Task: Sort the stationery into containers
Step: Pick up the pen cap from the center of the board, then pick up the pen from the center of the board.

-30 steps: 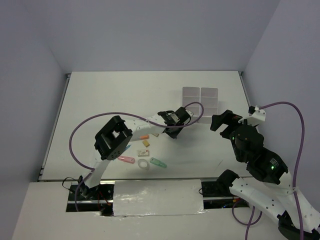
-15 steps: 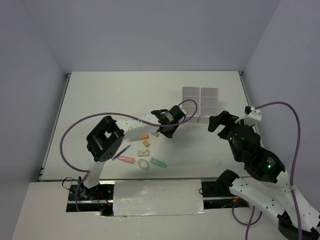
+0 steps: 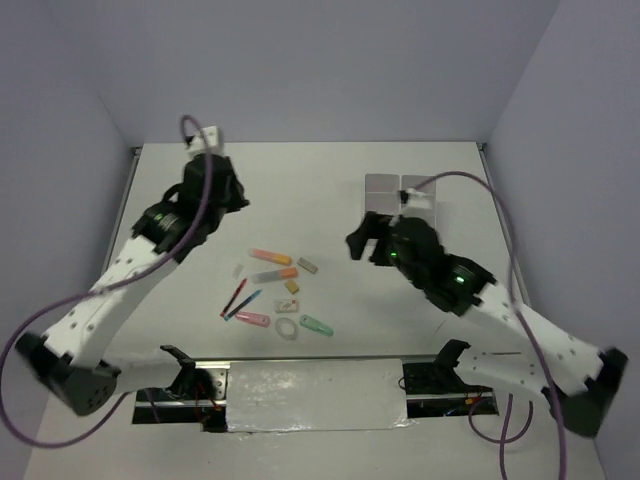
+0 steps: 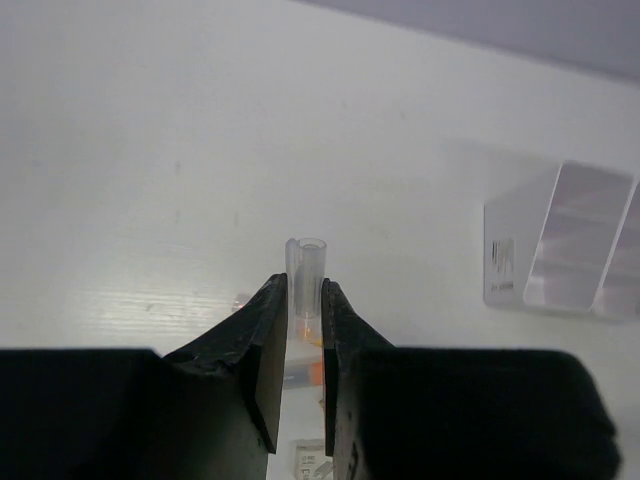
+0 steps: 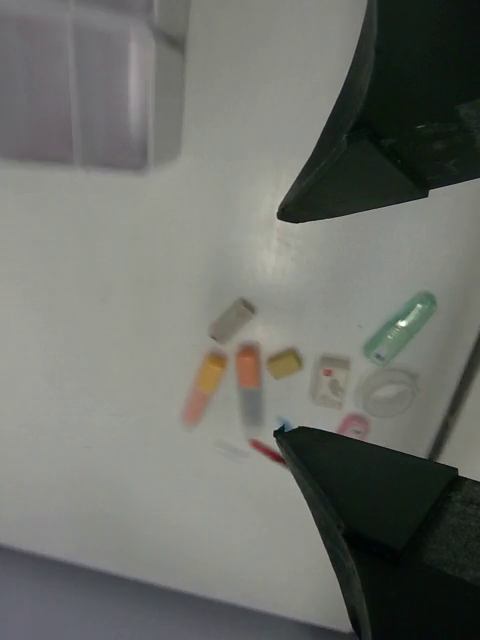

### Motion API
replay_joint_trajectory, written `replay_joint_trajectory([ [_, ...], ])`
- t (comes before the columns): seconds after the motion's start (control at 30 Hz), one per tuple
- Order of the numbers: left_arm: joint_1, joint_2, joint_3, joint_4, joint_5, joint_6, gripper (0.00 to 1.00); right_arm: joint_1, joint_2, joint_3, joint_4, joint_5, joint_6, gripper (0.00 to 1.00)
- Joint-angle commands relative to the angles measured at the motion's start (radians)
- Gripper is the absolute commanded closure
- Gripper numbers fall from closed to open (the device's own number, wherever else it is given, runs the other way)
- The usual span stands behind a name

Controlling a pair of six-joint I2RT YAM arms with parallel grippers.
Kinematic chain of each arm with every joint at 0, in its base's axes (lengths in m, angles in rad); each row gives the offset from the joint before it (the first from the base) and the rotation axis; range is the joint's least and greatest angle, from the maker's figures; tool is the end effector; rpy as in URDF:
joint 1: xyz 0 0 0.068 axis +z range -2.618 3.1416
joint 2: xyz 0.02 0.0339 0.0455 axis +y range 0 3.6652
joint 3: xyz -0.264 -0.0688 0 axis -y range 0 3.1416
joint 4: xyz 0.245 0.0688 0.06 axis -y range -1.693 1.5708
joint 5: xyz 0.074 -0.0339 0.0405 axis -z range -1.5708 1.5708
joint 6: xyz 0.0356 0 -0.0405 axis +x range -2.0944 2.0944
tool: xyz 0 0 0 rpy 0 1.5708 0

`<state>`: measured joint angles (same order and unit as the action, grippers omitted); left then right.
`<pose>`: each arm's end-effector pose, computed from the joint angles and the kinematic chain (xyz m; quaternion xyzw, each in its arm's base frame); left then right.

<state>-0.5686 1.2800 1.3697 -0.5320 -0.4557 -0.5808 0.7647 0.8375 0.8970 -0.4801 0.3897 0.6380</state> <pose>0.2433 -0.1369 0.4028 -0.1258 0.8224 -0.1230 0.5410 0.1406 0.1162 0.3404 0.0530 0.8283 0.2202 0.5125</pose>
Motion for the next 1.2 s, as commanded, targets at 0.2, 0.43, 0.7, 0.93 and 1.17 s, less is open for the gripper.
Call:
replay_joint_trajectory([
  [0.2, 0.055, -0.405, -0.102, -0.298, -0.351, -0.065, 1.00, 0.274, 0.724, 0.354, 0.127, 0.090, 0.202, 0.09],
  [0.43, 0.061, -0.504, -0.161, -0.315, -0.446, -0.056, 1.00, 0.381, 1.174, 0.943, -0.400, 0.212, 0.652, 0.12],
  [0.7, 0.064, -0.542, -0.090, -0.329, -0.428, -0.018, 1.00, 0.421, 1.341, 1.111, -0.405, 0.138, 0.715, 0.21],
  [0.93, 0.064, -0.573, -0.130, -0.289, -0.397, -0.002, 1.00, 0.447, 1.445, 1.234, -0.387, 0.123, 0.644, 0.27],
  [1.17, 0.064, -0.587, -0.172, -0.272, -0.382, 0.007, 1.00, 0.458, 1.486, 1.229, -0.379, 0.109, 0.684, 0.30],
])
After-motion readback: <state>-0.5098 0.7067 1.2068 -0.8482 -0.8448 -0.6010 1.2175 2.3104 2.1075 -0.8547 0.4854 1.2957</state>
